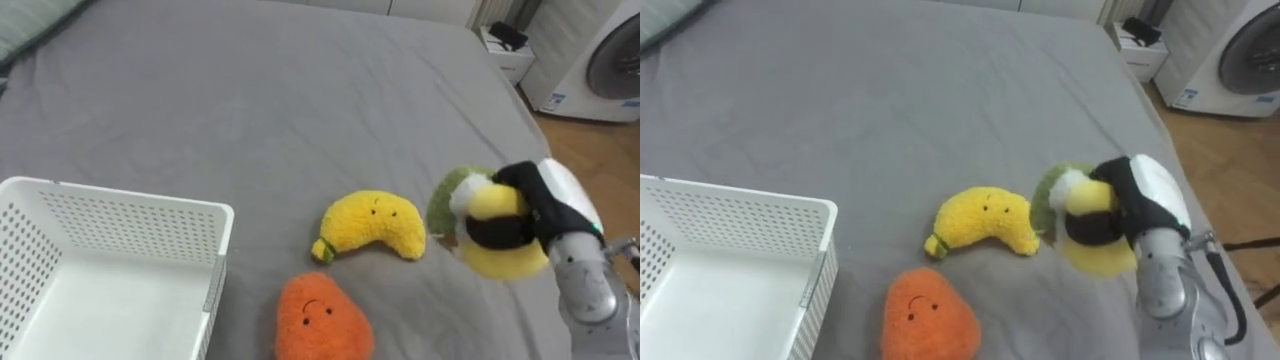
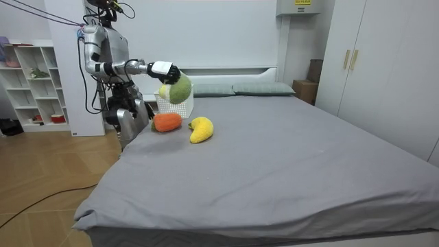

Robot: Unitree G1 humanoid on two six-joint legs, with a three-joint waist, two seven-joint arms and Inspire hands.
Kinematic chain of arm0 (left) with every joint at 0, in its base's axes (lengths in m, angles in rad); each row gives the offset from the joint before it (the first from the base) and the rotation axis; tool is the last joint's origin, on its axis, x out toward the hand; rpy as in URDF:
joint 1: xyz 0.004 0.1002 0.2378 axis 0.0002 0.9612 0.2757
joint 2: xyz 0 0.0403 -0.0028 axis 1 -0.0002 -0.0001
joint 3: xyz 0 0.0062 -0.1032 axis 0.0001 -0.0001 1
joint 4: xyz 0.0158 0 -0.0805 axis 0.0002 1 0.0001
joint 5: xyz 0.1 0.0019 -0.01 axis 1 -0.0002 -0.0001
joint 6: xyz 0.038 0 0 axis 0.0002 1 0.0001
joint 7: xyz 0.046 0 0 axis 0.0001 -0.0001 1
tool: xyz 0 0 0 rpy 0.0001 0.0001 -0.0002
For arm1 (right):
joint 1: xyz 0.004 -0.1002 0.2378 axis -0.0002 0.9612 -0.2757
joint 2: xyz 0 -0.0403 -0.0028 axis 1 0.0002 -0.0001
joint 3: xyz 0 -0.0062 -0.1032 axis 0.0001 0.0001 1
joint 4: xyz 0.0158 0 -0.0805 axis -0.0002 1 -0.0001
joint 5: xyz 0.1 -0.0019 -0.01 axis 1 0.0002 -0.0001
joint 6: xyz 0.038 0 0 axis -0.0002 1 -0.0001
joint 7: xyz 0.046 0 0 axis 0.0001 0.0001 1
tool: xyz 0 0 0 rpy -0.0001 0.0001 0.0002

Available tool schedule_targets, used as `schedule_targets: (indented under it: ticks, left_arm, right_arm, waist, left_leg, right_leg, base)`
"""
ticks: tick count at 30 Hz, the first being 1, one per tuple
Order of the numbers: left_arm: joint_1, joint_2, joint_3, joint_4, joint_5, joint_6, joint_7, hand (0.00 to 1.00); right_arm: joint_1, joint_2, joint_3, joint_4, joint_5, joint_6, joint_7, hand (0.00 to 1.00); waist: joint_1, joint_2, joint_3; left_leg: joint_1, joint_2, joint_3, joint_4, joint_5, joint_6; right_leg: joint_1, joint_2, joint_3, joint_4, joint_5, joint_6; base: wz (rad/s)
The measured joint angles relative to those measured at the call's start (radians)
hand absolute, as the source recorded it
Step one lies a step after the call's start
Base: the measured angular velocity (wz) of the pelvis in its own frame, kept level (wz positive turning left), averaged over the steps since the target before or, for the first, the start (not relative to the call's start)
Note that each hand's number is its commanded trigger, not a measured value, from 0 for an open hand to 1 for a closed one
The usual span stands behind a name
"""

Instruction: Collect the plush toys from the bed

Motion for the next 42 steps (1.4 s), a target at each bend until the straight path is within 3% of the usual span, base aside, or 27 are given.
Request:
schedule_targets:
  ticks: [5, 9, 12, 15, 22, 26, 27, 31, 37, 42]
  left_arm:
    - [-0.005, -0.002, -0.001, 0.015, 0.002, -0.011, 0.001, 0.00]
    - [-0.010, 0.000, -0.002, 0.020, 0.002, -0.019, 0.003, 0.00]
    - [-0.009, 0.008, -0.039, 0.021, 0.000, -0.024, 0.009, 0.00]
    - [-0.020, 0.008, -0.062, 0.027, 0.008, -0.024, 0.007, 0.00]
    - [-0.040, 0.006, -0.168, 0.029, 0.019, -0.024, 0.007, 0.00]
    - [-0.060, 0.007, -0.180, 0.026, 0.019, -0.025, 0.001, 0.00]
    - [-0.062, 0.010, -0.192, 0.018, 0.020, -0.024, 0.000, 0.00]
    - [-0.087, 0.012, -0.236, 0.016, 0.020, -0.023, 0.000, 0.00]
    - [-0.123, -0.001, -0.245, 0.018, 0.035, -0.024, 0.000, 0.00]
    - [-0.134, -0.005, -0.255, 0.018, 0.038, -0.023, 0.000, 0.00]
  right_arm:
    - [-0.064, 0.000, 0.006, -0.105, 0.026, 0.000, 0.039, 1.00]
    - [-0.114, 0.000, 0.015, -0.171, 0.078, 0.000, 0.085, 1.00]
    - [-0.169, -0.001, 0.056, -0.191, 0.077, 0.000, 0.117, 1.00]
    - [-0.182, 0.002, 0.103, -0.224, 0.068, 0.000, 0.140, 1.00]
    - [-0.215, 0.063, 0.220, -0.222, 0.115, 0.001, 0.188, 1.00]
    - [-0.267, 0.086, 0.295, -0.219, 0.113, 0.001, 0.205, 1.00]
    - [-0.283, 0.086, 0.323, -0.219, 0.112, 0.001, 0.212, 1.00]
    - [-0.297, 0.091, 0.417, -0.206, 0.115, 0.007, 0.242, 1.00]
    - [-0.339, 0.135, 0.510, -0.141, 0.092, 0.036, 0.289, 1.00]
    - [-0.364, 0.149, 0.548, -0.124, 0.073, 0.043, 0.321, 1.00]
  waist:
    - [0.014, 0.009, -0.0050]
    - [0.028, 0.016, -0.0040]
    - [0.032, 0.019, -0.0035]
    - [0.057, 0.021, -0.0030]
    - [0.102, 0.017, -0.0054]
    - [0.111, 0.011, -0.0060]
    - [0.120, 0.010, -0.0014]
    - [0.163, -0.007, -0.0003]
    - [0.236, -0.011, 0.0036]
    - [0.256, -0.015, 0.0088]
  left_leg:
    - [-0.009, -0.001, 0.004, 0.000, 0.000, 0.000]
    - [-0.009, 0.000, 0.004, 0.000, 0.000, 0.000]
    - [-0.009, 0.000, 0.005, 0.000, 0.000, 0.000]
    - [-0.010, 0.000, 0.005, 0.000, 0.000, 0.000]
    - [-0.020, -0.002, -0.009, 0.002, 0.003, 0.004]
    - [-0.041, -0.008, -0.033, 0.003, 0.010, 0.009]
    - [-0.045, -0.010, -0.037, 0.003, 0.011, 0.009]
    - [-0.053, -0.015, -0.051, 0.002, 0.012, 0.011]
    - [-0.061, -0.019, -0.076, 0.001, 0.013, 0.013]
    - [-0.078, -0.027, -0.107, 0.004, 0.019, 0.019]
  right_leg:
    - [-0.005, 0.001, 0.007, -0.001, 0.003, 0.002]
    - [-0.005, 0.000, 0.004, -0.001, 0.004, 0.001]
    - [-0.003, 0.001, 0.005, 0.000, 0.004, 0.000]
    - [0.000, 0.000, -0.002, -0.004, 0.004, 0.000]
    - [-0.005, -0.004, -0.023, -0.006, 0.004, 0.001]
    - [-0.016, -0.011, -0.045, -0.006, 0.004, 0.001]
    - [-0.018, -0.012, -0.047, -0.006, 0.004, 0.001]
    - [-0.017, -0.017, -0.064, -0.020, 0.004, 0.007]
    - [-0.017, -0.021, -0.084, -0.021, 0.006, 0.009]
    - [-0.020, -0.029, -0.113, -0.022, 0.005, 0.011]
  base:
    - [-0.03]
    - [0.00]
    - [0.00]
    - [0.04]
    - [0.08]
    - [0.17]
    - [0.08]
    - [0.13]
    - [0.08]
    - [0.19]
